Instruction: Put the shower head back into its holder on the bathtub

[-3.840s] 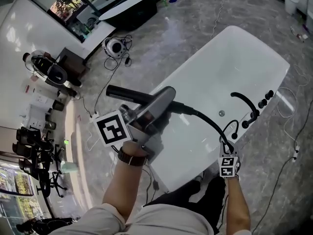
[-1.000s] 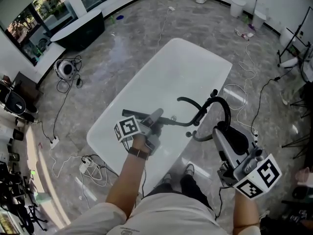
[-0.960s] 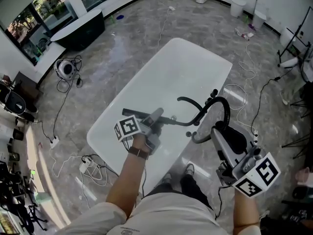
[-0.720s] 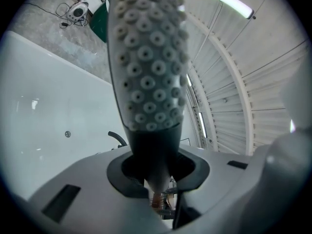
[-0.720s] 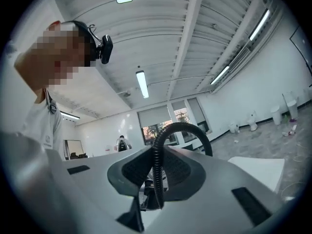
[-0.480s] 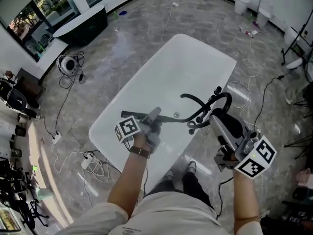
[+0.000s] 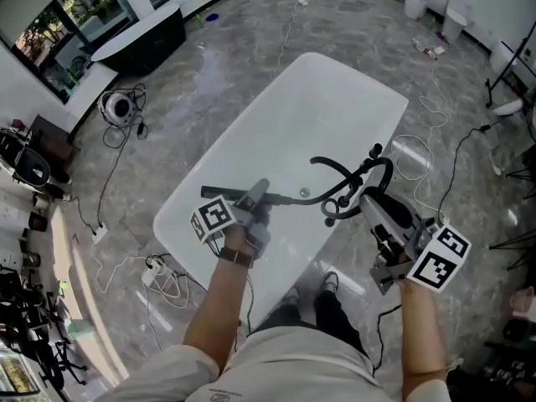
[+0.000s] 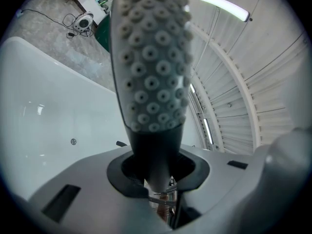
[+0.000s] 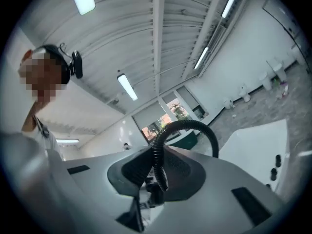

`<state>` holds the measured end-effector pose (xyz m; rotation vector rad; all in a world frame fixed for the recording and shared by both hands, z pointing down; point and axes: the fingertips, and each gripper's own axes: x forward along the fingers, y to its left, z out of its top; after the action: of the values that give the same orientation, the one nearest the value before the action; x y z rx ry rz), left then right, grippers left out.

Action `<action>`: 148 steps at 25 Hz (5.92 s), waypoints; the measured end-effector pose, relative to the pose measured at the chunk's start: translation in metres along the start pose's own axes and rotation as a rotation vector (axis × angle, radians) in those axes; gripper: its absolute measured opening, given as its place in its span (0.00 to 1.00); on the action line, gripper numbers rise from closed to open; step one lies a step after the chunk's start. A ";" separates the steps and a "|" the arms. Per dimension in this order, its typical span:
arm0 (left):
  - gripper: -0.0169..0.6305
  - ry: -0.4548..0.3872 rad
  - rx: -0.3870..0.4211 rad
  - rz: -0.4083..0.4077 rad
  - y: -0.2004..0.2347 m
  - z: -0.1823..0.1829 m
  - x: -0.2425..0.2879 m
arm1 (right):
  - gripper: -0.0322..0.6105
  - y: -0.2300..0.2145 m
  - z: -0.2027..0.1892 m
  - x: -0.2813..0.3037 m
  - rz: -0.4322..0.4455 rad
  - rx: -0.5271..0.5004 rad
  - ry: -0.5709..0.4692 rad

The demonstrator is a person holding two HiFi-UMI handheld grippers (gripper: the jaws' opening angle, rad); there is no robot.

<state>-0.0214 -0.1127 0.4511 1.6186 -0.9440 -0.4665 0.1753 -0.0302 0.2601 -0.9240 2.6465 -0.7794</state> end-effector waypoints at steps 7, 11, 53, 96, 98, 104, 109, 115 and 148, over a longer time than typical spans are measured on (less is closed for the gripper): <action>0.17 0.000 0.010 -0.023 -0.011 -0.002 0.002 | 0.16 0.006 -0.003 -0.003 -0.027 0.014 0.011; 0.17 0.001 0.010 -0.013 -0.008 0.000 0.001 | 0.16 -0.026 -0.016 -0.010 -0.072 0.091 -0.032; 0.17 0.048 0.015 0.008 -0.001 -0.043 0.023 | 0.16 -0.078 -0.026 -0.058 -0.617 -0.666 0.292; 0.17 0.032 0.012 0.028 0.018 -0.046 0.024 | 0.16 -0.093 -0.057 -0.014 -0.457 -1.120 0.303; 0.17 0.041 0.030 0.033 0.016 -0.048 0.025 | 0.16 -0.092 -0.055 -0.020 -0.452 -1.196 0.401; 0.17 0.064 0.046 0.047 0.016 -0.055 0.031 | 0.16 -0.099 -0.056 -0.018 -0.539 -1.319 0.384; 0.17 0.075 0.086 0.076 0.024 -0.066 0.034 | 0.16 -0.118 -0.110 -0.006 -0.468 -1.304 0.415; 0.17 0.062 0.100 0.089 0.028 -0.064 0.033 | 0.16 -0.125 -0.076 -0.010 -0.635 -1.371 0.267; 0.17 -0.051 0.149 0.102 0.031 -0.058 0.023 | 0.16 -0.184 -0.127 -0.009 -0.453 -0.693 0.218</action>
<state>0.0246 -0.0953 0.5004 1.6895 -1.1165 -0.3759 0.2280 -0.0940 0.4682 -1.7337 2.9845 0.0091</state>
